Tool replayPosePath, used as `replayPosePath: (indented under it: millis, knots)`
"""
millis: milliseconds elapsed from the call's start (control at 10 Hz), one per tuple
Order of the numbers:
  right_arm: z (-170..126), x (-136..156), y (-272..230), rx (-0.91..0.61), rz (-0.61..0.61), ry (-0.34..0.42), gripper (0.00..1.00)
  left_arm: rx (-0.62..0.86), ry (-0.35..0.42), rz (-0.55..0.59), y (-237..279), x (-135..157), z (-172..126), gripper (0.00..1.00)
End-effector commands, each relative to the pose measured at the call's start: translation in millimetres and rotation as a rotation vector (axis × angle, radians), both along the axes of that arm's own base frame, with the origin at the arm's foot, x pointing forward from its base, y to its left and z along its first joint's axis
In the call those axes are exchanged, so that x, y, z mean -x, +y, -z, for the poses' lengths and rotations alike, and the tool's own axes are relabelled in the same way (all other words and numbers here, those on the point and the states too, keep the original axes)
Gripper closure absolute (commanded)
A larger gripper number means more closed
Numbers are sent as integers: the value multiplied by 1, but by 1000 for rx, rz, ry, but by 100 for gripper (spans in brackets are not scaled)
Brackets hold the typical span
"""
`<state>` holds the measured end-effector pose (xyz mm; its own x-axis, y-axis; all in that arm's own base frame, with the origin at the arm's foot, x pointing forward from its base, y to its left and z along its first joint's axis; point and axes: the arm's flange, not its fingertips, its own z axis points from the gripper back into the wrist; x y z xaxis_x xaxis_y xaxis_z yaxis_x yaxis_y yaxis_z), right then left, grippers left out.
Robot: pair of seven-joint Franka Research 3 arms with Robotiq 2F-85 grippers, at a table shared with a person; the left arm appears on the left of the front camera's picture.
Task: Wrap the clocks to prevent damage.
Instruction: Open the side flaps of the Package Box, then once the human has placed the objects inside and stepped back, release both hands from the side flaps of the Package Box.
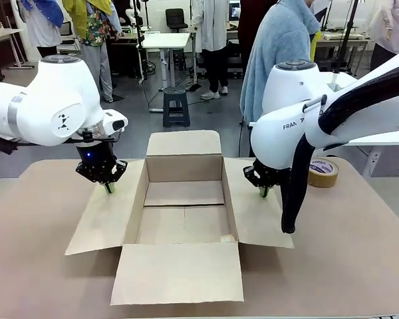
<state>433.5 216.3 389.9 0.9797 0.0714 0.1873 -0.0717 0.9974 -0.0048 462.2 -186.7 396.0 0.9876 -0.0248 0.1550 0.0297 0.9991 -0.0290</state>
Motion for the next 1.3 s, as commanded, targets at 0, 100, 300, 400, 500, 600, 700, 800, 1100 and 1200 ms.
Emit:
replayPosePath:
  millis: [0, 100, 300, 400, 500, 600, 700, 800, 1100, 1200]
  knots:
    - [14, -3, -6, -62, -18, 7, 99, 68, 45, 12, 10, -4, 13, 99]
    - [16, -5, -8, -73, -11, -17, 99, 75, 32, 6, 10, -6, 13, 99]
    - [7, -2, -3, -18, -3, 5, 99, 45, 36, -3, 6, -3, 13, 99]
    - [7, -2, -3, -18, -3, 5, 99, 45, 36, -3, 6, -3, 13, 99]
    - [7, -2, -3, -18, -3, 5, 99, 45, 36, -3, 6, -3, 13, 99]
    - [7, -2, -3, -18, -3, 5, 99, 45, 36, -3, 6, -3, 13, 99]
    - [7, -2, -3, -18, -3, 5, 99, 45, 36, -3, 6, -3, 13, 99]
    - [7, -2, -3, -18, -3, 5, 99, 45, 36, -3, 6, -3, 13, 99]
    - [7, -2, -3, -18, -3, 5, 99, 45, 36, -3, 6, -3, 13, 99]
    - [7, -2, -3, -18, -3, 5, 99, 45, 36, -3, 6, -3, 13, 99]
